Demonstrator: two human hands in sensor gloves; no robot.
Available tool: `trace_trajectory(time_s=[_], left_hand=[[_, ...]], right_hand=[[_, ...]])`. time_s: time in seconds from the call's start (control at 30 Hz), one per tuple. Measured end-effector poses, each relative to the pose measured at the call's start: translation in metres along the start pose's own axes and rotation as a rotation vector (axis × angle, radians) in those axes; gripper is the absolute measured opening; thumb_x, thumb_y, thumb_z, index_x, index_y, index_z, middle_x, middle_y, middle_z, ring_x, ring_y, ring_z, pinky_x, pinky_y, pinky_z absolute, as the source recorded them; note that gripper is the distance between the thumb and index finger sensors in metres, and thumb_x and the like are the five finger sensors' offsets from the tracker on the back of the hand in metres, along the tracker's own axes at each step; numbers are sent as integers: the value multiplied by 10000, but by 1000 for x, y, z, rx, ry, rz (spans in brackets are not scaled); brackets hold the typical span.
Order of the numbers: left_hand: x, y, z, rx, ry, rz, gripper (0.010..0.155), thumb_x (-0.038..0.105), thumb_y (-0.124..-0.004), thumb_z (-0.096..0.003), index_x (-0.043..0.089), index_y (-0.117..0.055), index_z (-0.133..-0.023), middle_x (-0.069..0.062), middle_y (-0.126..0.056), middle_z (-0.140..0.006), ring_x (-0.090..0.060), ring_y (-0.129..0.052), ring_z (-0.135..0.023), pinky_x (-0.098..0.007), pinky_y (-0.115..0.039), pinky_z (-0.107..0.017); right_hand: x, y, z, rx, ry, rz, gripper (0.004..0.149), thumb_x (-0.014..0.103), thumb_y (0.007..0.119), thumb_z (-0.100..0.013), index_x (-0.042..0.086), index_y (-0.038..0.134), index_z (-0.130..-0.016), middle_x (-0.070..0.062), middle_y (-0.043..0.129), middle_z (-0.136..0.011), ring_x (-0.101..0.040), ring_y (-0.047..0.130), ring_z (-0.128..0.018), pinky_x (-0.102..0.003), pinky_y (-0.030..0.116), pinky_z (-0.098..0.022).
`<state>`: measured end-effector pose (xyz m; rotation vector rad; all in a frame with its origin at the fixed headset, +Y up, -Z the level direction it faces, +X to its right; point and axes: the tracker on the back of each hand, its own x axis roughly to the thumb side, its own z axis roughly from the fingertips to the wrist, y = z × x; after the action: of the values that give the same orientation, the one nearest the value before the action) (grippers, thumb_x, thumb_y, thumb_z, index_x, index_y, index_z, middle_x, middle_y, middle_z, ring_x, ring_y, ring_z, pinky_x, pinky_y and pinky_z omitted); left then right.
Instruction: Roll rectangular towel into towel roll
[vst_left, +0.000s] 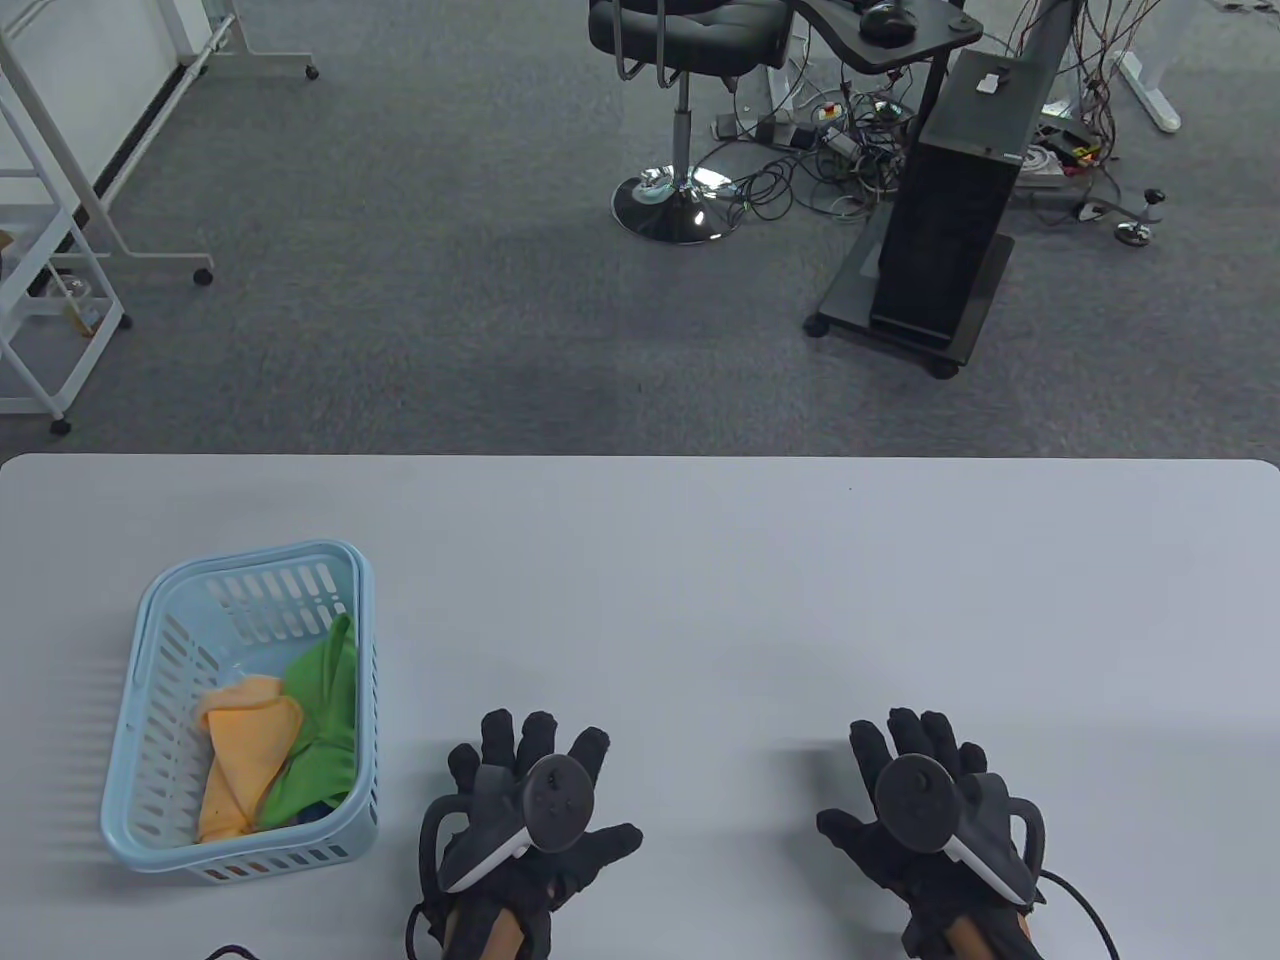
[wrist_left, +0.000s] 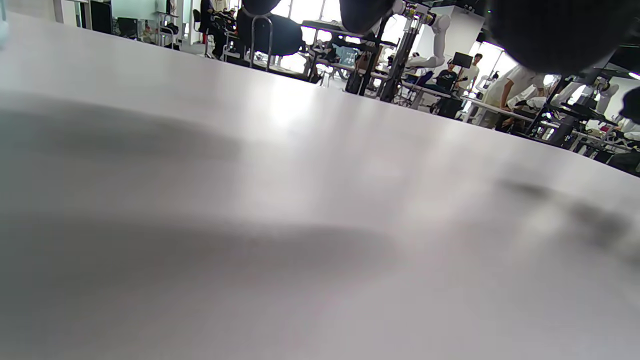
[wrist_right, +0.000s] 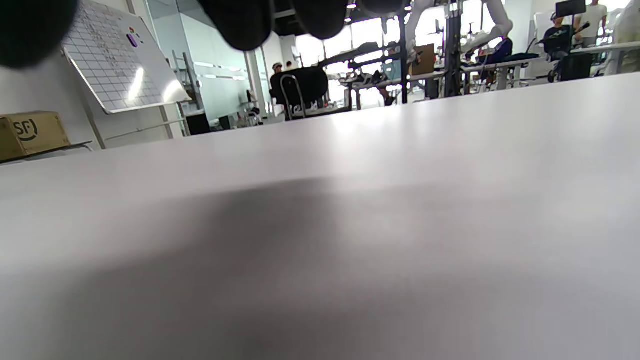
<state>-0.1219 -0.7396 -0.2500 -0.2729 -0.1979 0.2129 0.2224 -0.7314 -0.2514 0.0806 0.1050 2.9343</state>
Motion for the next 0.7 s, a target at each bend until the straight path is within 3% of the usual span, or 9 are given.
trace_trajectory(time_s=[0.3,0.57,0.7], left_hand=[[6,1,5,10,-54,54,922,720,-701,-364,312,-450,-1152,-324,-233,-1171,-597,-22,-972,-793,-124,-562],[24,11,13,105,-97,16,761,643,-714,-389,352,-607,-1085,-106,-273,-1192,-547,-184,-1027,-779,-198,-605],[31,40,16,202,-100,72,728,592,-740,-396,341,-631,-1070,-89,-314,-1191,-519,-258,-1057,-760,-266,-656]], right_hand=[[2,-2,0,10,-1,-14,932,643,724,-265,193,471,-1042,-177,334,-1069,-433,295,-999,-692,292,-675],[2,2,-2,22,0,-2,934,637,725,-268,184,463,-1042,-181,346,-1065,-434,309,-997,-691,301,-675],[3,3,-2,24,-3,-4,933,635,724,-270,183,462,-1042,-180,346,-1065,-433,309,-997,-690,301,-676]])
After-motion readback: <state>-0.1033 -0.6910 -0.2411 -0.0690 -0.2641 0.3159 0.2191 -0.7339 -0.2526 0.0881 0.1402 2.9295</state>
